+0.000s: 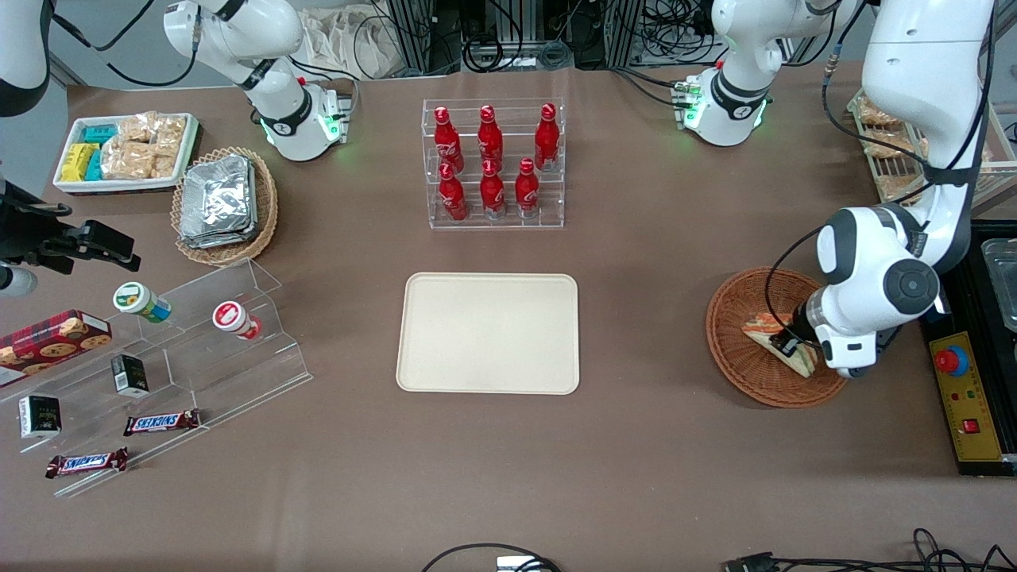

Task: Place sandwich from basket to tray
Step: 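Carry the held sandwich from the basket over the cream tray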

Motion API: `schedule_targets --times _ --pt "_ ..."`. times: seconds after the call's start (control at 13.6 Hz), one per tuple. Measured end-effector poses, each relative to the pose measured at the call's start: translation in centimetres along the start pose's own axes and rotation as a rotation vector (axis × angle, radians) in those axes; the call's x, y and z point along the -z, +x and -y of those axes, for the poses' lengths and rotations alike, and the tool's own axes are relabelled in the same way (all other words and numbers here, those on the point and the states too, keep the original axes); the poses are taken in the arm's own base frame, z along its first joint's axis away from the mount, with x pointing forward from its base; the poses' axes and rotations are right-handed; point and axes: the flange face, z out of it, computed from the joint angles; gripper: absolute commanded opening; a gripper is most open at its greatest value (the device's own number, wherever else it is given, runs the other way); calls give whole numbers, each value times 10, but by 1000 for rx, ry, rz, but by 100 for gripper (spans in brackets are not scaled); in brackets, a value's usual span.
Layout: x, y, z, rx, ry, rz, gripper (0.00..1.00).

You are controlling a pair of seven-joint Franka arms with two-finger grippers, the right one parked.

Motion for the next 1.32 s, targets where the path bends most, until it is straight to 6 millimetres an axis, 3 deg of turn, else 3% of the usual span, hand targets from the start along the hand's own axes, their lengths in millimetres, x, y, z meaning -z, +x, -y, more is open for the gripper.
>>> schedule_targets --times 0.29,0.44,0.59,0.88,1.1,1.32 --pt "77 -34 -40 -87 90 52 0" --pt "112 -69 -63 -206 128 67 0" --pt "123 -111 -90 -339 131 54 0" --pt "89 -198 -160 -523 123 22 0" --pt "57 -251 -215 -545 41 -36 0" --pt "23 -293 -245 -552 -33 -66 1"
